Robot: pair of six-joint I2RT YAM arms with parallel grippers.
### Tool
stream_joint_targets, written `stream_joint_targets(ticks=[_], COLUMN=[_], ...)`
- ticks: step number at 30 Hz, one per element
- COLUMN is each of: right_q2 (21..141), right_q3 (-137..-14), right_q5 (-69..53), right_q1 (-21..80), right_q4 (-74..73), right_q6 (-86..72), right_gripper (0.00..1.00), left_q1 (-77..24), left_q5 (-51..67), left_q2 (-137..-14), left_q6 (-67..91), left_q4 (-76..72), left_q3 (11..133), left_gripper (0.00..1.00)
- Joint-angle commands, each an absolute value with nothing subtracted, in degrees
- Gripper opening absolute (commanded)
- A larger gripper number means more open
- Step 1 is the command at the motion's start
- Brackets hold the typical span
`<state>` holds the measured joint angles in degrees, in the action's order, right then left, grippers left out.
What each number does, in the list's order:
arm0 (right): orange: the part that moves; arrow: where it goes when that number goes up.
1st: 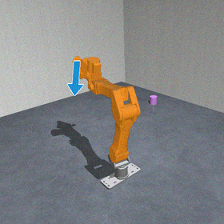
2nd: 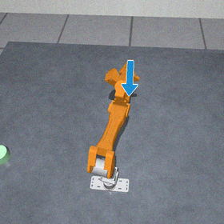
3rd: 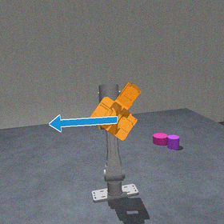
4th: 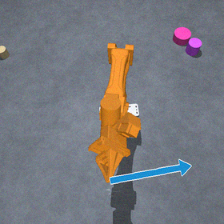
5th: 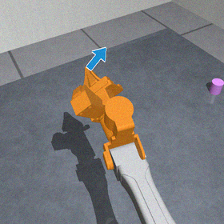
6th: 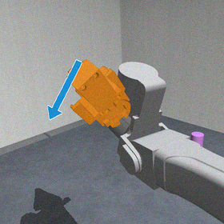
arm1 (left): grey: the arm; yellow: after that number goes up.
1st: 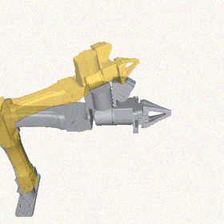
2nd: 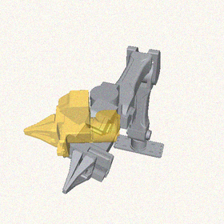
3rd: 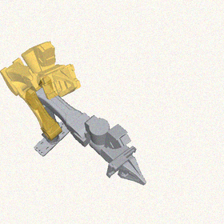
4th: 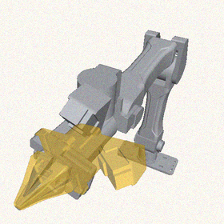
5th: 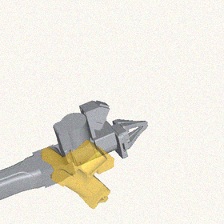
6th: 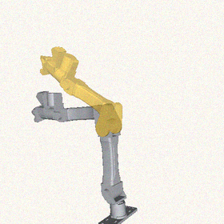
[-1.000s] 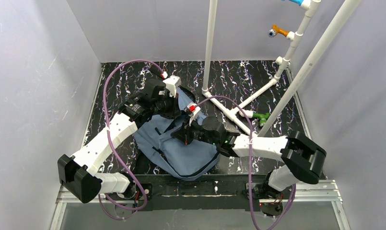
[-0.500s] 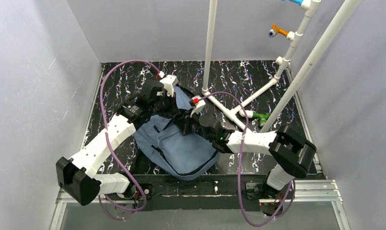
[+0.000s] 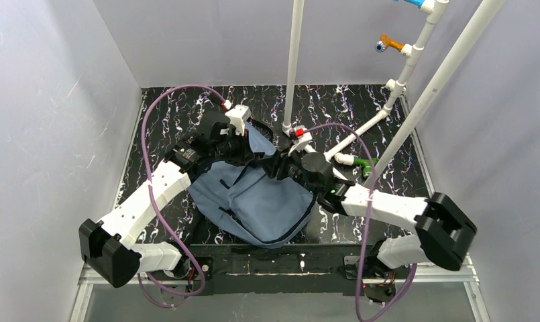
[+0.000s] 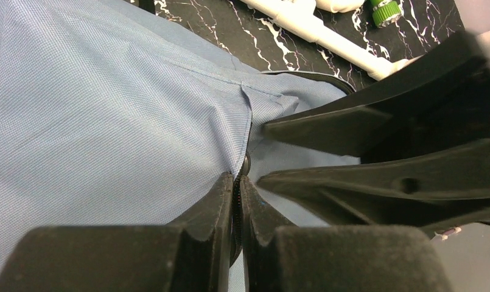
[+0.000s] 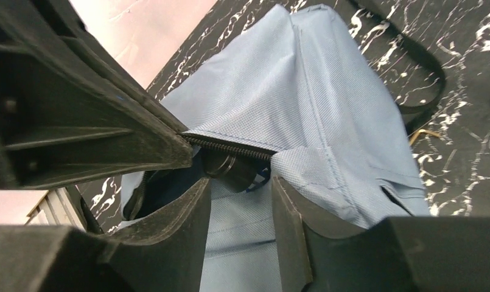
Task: Pack the student bag
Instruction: Place the stationery in the student bag.
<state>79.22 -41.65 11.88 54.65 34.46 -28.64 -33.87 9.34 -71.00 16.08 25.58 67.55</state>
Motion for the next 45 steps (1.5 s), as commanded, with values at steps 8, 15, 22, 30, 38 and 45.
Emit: stream_joint_targets(ticks=[8, 15, 22, 30, 38, 45], right_q2=[75.65, 84.66, 81.27, 73.08, 78.10, 90.26], right_q3=[-45.47, -50.13, -50.78, -46.33, -46.65, -53.98], right_q5=[9.55, 0.52, 8.22, 5.02, 2.28, -3.62], right_q1=[51.86, 52.26, 53.26, 53.35, 53.35, 53.55], right_q4=[24.66, 32.81, 24.76, 18.10, 25.65, 37.50], right_q6=[-24.68, -26.75, -23.67, -20.90, -22.70, -25.27], right_gripper=[0.34, 0.13, 0.19, 0.27, 0.21, 0.19], left_q1=[-34.89, -34.94, -34.94, -34.89, -34.89, -34.89], left_q5=[15.66, 17.84, 17.49, 17.10, 17.76, 21.09], left_q2=[-68.22, -69.38, -69.96, -69.86, -70.28, -71.24], left_q6=[16.88, 18.10, 17.92, 17.08, 17.59, 19.62], left_q4=[25.27, 25.32, 25.53, 26.44, 26.83, 26.33], left_q3=[70.62, 70.99, 71.75, 72.03, 72.20, 72.09], left_gripper=[0.06, 0.07, 0.07, 0.07, 0.08, 0.07])
